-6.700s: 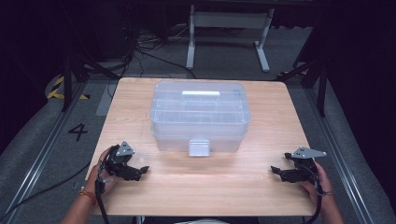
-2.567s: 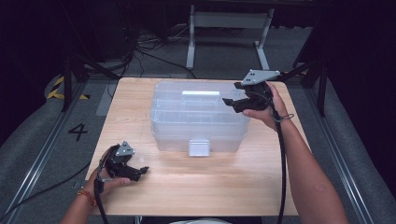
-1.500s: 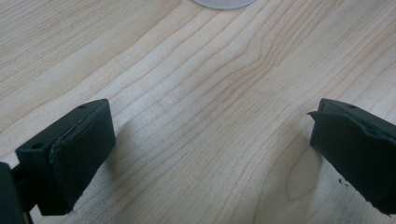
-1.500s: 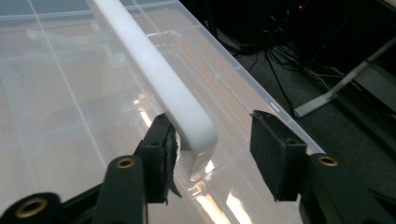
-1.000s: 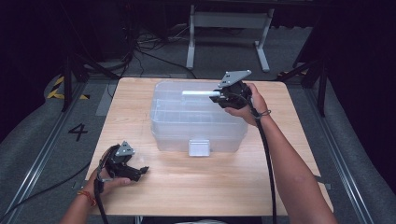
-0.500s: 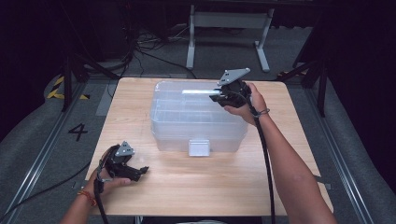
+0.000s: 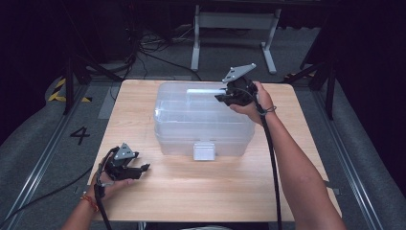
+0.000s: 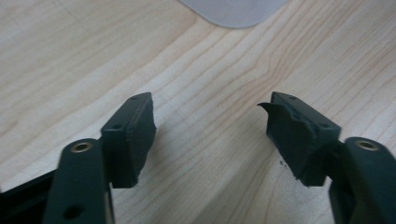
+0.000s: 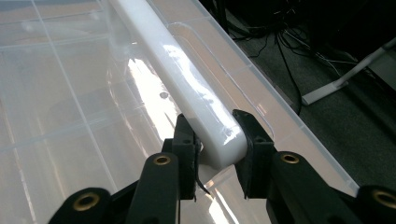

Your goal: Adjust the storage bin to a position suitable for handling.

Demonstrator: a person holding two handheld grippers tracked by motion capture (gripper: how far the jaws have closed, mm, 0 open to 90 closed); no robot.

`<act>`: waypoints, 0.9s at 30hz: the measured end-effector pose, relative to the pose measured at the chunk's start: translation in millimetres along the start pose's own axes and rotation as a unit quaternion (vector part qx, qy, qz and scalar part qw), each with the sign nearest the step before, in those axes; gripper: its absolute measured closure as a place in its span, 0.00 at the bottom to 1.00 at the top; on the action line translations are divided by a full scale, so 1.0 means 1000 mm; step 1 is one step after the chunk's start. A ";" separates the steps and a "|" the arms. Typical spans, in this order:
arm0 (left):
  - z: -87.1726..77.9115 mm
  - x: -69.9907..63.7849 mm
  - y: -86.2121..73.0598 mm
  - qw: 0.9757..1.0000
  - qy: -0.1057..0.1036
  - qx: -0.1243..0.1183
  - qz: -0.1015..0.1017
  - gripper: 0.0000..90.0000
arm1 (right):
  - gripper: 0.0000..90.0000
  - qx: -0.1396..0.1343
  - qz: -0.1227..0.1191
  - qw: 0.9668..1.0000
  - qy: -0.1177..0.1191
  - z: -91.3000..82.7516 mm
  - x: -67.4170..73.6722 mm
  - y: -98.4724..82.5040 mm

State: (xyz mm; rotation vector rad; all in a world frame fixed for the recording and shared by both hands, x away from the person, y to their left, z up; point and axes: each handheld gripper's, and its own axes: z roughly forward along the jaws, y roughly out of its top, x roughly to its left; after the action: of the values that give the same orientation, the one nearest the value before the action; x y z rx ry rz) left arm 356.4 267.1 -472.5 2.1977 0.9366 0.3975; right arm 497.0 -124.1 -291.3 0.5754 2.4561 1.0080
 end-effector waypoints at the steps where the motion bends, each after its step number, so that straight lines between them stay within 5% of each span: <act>1: 0.000 0.000 0.000 1.000 0.000 0.000 0.000 0.42 | 0.81 0.000 0.000 1.000 0.000 0.000 0.000 0.000; 13: -0.028 -0.005 0.035 0.998 0.033 -0.053 0.032 0.62 | 0.80 0.011 0.008 1.000 0.008 0.000 -0.007 0.007; 19: -0.034 -0.010 0.056 0.995 0.026 -0.087 0.038 0.72 | 0.80 0.016 0.008 1.000 0.012 0.000 -0.010 0.009; 27: -0.038 -0.010 0.069 0.993 0.024 -0.115 0.022 0.83 | 0.80 0.009 0.012 1.000 0.015 0.000 -0.013 0.010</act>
State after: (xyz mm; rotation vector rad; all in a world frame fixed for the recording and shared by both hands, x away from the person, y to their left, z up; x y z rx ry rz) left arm 365.0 244.4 -396.7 2.0087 0.8246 0.5539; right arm 510.1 -124.4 -281.4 0.6028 2.4922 1.0107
